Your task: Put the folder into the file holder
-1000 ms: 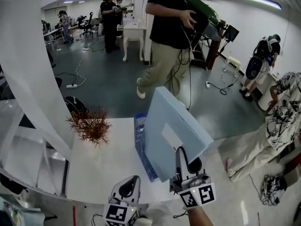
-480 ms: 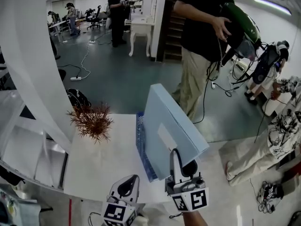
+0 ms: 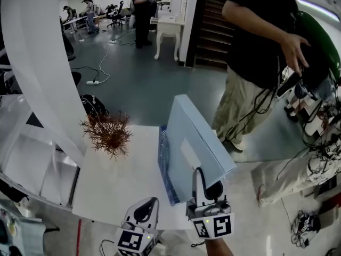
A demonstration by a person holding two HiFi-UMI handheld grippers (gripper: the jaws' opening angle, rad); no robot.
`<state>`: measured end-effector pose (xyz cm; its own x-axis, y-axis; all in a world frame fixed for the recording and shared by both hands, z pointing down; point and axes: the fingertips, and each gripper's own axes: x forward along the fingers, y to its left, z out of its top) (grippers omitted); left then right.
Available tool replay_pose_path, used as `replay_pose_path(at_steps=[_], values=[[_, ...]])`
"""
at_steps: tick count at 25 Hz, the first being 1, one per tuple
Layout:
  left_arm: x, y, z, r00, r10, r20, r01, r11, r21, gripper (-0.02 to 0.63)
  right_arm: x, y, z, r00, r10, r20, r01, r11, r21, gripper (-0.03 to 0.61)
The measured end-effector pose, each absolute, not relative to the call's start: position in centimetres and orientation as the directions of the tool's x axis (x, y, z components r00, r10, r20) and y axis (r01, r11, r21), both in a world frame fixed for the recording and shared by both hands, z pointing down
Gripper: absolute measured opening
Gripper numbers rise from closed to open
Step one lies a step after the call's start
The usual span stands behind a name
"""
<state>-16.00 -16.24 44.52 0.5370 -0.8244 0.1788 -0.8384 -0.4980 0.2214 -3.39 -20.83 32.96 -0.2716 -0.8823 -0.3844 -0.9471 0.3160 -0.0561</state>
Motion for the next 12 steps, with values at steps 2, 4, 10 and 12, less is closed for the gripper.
replay_pose_path(at_steps=[2, 4, 10, 12], values=[[-15.96, -16.26, 44.64, 0.533, -0.826, 0.186, -0.841, -0.493, 0.220, 0.008, -3.38, -21.00, 33.14, -0.273, -0.882, -0.384, -0.947, 0.318, -0.056, 0.130], [-15.92, -16.36, 44.79, 0.529, -0.827, 0.190, -0.844, -0.489, 0.220, 0.008, -3.36, -21.21, 33.36, -0.275, -0.881, -0.385, -0.946, 0.320, -0.056, 0.130], [-15.63, -16.68, 44.77, 0.524, -0.829, 0.195, -0.847, -0.484, 0.218, 0.008, -3.51, -21.70, 33.85, -0.280, -0.881, -0.381, -0.944, 0.325, -0.057, 0.130], [-15.56, -16.80, 44.71, 0.522, -0.830, 0.196, -0.849, -0.482, 0.219, 0.008, -3.59, -21.83, 34.00, -0.284, -0.880, -0.380, -0.943, 0.328, -0.055, 0.131]])
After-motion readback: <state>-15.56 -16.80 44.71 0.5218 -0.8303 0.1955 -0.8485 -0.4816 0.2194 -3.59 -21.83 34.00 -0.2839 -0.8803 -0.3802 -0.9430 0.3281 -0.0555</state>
